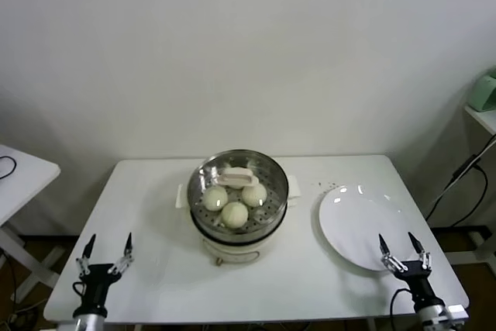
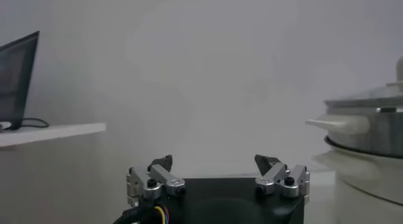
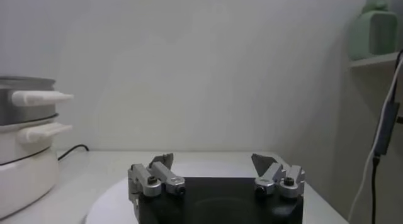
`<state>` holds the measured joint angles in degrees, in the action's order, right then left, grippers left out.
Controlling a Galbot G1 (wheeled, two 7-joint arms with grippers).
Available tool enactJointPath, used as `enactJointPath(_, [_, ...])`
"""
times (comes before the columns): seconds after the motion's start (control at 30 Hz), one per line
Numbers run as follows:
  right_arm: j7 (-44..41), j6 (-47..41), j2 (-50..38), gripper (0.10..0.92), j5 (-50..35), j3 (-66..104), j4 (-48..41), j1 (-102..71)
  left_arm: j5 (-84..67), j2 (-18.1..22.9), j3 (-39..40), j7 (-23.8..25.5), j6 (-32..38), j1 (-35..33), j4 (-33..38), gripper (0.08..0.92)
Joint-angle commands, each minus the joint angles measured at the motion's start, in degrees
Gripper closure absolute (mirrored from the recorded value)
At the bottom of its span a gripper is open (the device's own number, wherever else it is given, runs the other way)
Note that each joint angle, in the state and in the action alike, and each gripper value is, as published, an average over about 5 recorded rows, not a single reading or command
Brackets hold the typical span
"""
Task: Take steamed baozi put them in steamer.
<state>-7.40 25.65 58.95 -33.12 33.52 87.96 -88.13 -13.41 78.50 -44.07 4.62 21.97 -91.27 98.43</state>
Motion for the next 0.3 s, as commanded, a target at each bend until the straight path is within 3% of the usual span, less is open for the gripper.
enactJointPath(0.03, [-0.1,0.1,0.1,0.203,0.2,0.1,0.0,-0.3,-3.0,-0.2,-1.4,0.3,3.4,-0.7,-2.7,0.177])
enactJointPath(0.3, [-0.2,0.2,0.1,0.203,0.3,0.1,0.0,-0.1,-3.0,-0.4,-1.5,0.4,3.2,-0.9,-1.8,0.177])
